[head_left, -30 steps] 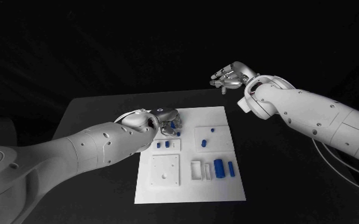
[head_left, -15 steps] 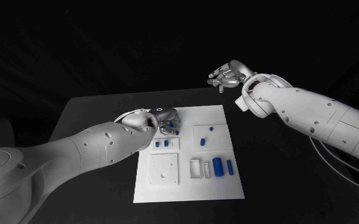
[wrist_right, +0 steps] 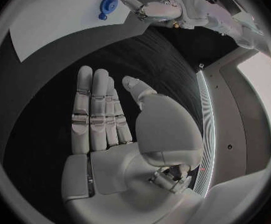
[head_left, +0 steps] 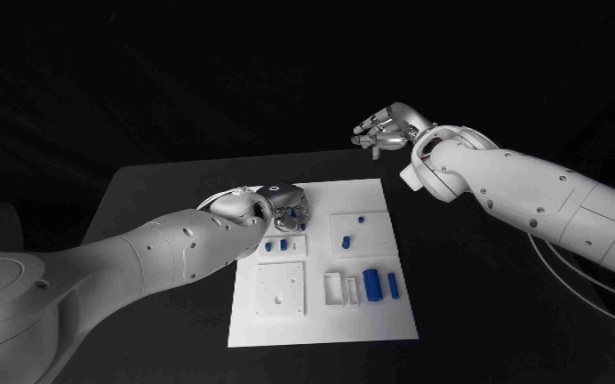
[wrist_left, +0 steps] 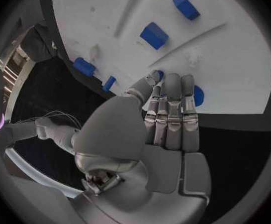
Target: Assemble the parts on the task board
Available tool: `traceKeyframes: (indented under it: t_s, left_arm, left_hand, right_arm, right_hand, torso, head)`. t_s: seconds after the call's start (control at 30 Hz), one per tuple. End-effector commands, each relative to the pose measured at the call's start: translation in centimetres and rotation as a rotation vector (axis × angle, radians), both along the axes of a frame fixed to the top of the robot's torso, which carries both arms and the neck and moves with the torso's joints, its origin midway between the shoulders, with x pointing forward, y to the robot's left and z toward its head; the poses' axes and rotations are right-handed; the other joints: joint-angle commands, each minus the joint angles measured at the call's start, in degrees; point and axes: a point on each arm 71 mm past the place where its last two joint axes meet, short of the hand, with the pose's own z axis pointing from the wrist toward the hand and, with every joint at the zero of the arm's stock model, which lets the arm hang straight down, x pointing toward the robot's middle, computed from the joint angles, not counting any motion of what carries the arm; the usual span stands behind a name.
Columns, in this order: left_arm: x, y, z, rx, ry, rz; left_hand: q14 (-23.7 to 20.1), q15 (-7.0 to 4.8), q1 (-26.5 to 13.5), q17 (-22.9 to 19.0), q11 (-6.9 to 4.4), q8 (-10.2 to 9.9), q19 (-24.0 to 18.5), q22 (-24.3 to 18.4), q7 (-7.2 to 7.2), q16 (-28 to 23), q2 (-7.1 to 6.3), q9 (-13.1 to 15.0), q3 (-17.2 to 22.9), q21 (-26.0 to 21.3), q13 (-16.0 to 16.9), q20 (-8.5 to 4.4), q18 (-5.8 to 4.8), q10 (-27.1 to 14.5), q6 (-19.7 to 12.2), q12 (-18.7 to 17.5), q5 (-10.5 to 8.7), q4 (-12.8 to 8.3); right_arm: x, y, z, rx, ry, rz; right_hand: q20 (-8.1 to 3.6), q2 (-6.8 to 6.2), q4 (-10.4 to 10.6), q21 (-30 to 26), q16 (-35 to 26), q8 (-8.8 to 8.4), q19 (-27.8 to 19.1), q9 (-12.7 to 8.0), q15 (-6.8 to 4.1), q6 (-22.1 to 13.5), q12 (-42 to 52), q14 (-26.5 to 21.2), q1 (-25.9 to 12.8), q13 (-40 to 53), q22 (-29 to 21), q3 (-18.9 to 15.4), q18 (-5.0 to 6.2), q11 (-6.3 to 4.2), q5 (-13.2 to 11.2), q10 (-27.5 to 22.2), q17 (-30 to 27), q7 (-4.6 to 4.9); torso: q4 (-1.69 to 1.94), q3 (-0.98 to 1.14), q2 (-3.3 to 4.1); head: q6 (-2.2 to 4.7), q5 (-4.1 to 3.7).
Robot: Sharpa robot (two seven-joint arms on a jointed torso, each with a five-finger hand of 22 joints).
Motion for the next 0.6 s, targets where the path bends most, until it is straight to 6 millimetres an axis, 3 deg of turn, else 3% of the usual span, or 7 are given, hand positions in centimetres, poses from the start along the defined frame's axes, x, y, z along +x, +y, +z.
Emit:
traceKeyframes:
  t_s: [0.03, 0.27, 0.6]
  left_arm:
    - [-0.2, -0.3, -0.3, 0.009, 0.013, -0.019]
    - [-0.3, -0.3, -0.8, 0.011, 0.017, -0.014]
    - [-0.3, -0.3, -1.6, 0.013, 0.028, -0.008]
  left_hand:
    - [-0.45, 0.06, -0.51, -0.12, 0.04, -0.19, -0.54, 1.36, 0.16, 0.83, 0.02, -0.06, 0.43, 0.84, -0.02, 0.05, 0.77, 0.53, 0.33, -0.19, -0.27, 0.05]
    - [-0.66, 0.09, -0.45, -0.35, 0.07, -0.18, -0.89, 1.32, 0.18, 1.37, 0.10, -0.07, 0.47, 1.60, -0.02, 0.09, 0.83, 0.49, 0.26, -0.19, -0.42, 0.04]
    - [-0.55, 0.16, -0.90, -0.68, 0.25, -0.13, -0.81, 1.22, 0.06, 1.39, 0.20, -0.03, 0.64, 1.66, -0.02, 0.21, 0.96, -0.57, 0.22, -0.19, -0.49, 0.45]
  right_arm:
    - [-0.1, 0.2, -0.1, -0.009, 0.015, 0.017]
    - [-0.1, 0.2, 0.0, -0.009, 0.014, 0.018]
    - [-0.1, 0.3, 0.1, -0.009, 0.014, 0.020]
  right_hand:
    - [0.02, -0.11, -0.33, 0.22, -0.39, -0.06, 0.40, -0.06, 0.07, 0.27, -0.12, 0.32, 0.33, -0.05, -0.10, 0.10, 0.13, -0.08, 0.31, 0.30, 0.10, 0.10]
    - [0.01, -0.10, -0.35, 0.24, -0.37, -0.04, 0.44, -0.05, 0.05, 0.31, -0.09, 0.37, 0.33, -0.05, -0.11, 0.07, 0.14, -0.09, 0.31, 0.33, 0.14, 0.09]
    - [-0.04, -0.06, -0.34, 0.31, -0.29, -0.05, 0.66, -0.05, -0.01, 0.40, 0.02, 0.56, 0.27, -0.04, -0.15, 0.04, 0.17, -0.14, 0.36, 0.44, 0.30, 0.06]
  torso:
    - [0.05, -0.01, 0.03]
    - [0.07, 0.07, 0.01]
    - [0.06, -0.01, 0.01]
  head:
    - [-0.11, -0.22]
    - [-0.21, -0.26]
    - [-0.18, -0.24]
